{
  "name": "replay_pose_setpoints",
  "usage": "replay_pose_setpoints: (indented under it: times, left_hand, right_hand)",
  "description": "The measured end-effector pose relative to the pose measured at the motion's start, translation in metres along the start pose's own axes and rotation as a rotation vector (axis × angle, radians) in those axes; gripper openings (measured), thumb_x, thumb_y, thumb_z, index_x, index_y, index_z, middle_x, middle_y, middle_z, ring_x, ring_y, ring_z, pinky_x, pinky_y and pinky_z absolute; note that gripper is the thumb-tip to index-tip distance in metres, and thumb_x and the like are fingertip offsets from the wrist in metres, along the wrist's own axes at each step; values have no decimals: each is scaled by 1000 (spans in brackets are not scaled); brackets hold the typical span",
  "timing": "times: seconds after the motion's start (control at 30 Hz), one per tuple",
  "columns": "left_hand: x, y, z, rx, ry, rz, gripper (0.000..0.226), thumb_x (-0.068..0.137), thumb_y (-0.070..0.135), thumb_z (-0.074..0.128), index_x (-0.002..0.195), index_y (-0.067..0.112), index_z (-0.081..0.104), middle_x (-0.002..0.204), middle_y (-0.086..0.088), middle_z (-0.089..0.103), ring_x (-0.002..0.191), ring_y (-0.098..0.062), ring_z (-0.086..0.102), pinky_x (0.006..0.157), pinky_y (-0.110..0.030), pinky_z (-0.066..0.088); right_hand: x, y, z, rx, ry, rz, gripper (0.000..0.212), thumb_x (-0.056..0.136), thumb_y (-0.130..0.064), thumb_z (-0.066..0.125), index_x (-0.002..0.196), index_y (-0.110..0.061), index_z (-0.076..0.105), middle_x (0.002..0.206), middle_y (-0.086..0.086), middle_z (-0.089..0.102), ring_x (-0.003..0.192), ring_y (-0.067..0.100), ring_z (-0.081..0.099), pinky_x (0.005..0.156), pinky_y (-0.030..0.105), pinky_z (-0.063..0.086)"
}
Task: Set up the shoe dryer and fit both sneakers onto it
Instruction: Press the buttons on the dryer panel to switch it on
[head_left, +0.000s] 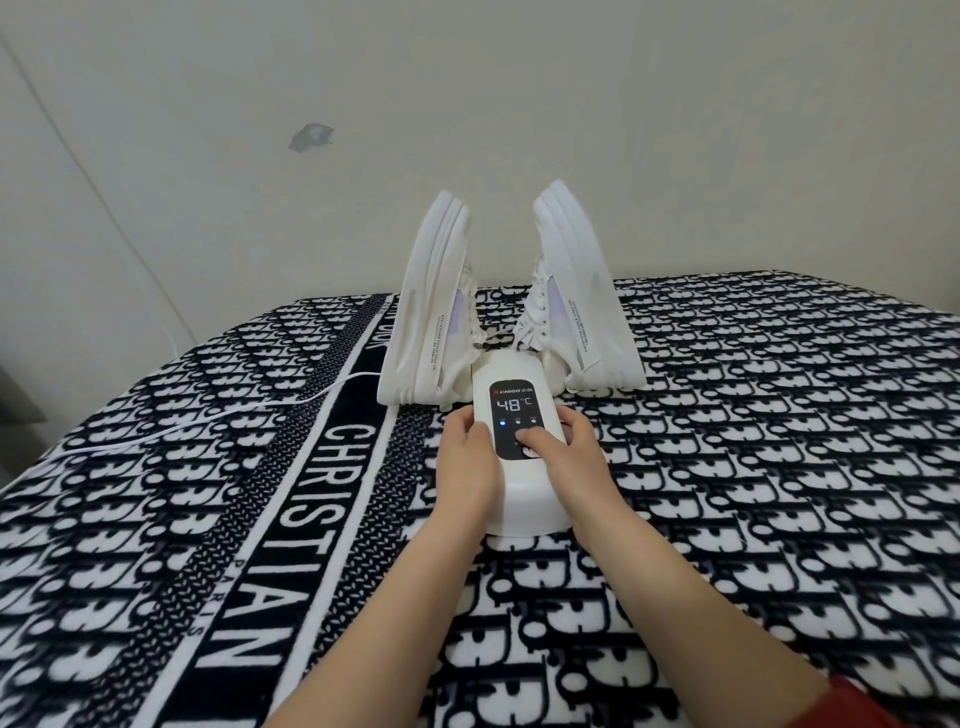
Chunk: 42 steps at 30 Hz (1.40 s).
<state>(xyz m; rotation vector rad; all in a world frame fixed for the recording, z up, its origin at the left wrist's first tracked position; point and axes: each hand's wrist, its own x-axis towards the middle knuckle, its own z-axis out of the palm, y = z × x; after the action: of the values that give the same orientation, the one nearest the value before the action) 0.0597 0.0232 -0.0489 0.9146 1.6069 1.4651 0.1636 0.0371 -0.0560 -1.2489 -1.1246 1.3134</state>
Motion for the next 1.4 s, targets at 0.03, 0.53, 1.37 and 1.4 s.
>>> replay_pose_setpoints:
  times: [0.03,0.53,1.37,1.4]
  left_hand:
    - [0,0,0,0,0,0,31,93,11,37,116,20,56,96,9,64,81,-5,61,59,-20,41]
    - [-3,1,0,-5,2,-2,29,94,12,37,114,23,55,94,11,64,79,-3,61,56,-17,41]
    - [-3,1,0,16,9,10,30,94,12,37,116,20,55,98,7,64,80,-5,61,56,-18,40]
    - [-3,2,0,17,8,11,30,94,12,37,115,20,55,98,7,64,81,-5,61,56,-18,40]
  right_hand:
    - [0,0,0,-2,0,0,44,81,-23,68,120,-29,48,108,-9,63,97,7,63,67,20,42]
    - [0,0,-1,6,-7,-4,46,81,-21,68,123,-27,48,109,-8,65,98,9,64,71,22,45]
    - [-4,0,-2,2,-9,-35,40,83,-21,68,117,-31,50,102,-15,64,90,-1,62,64,14,41]
    - [-4,0,-2,3,-9,-36,40,83,-21,68,117,-31,50,102,-15,64,90,-1,62,64,14,41]
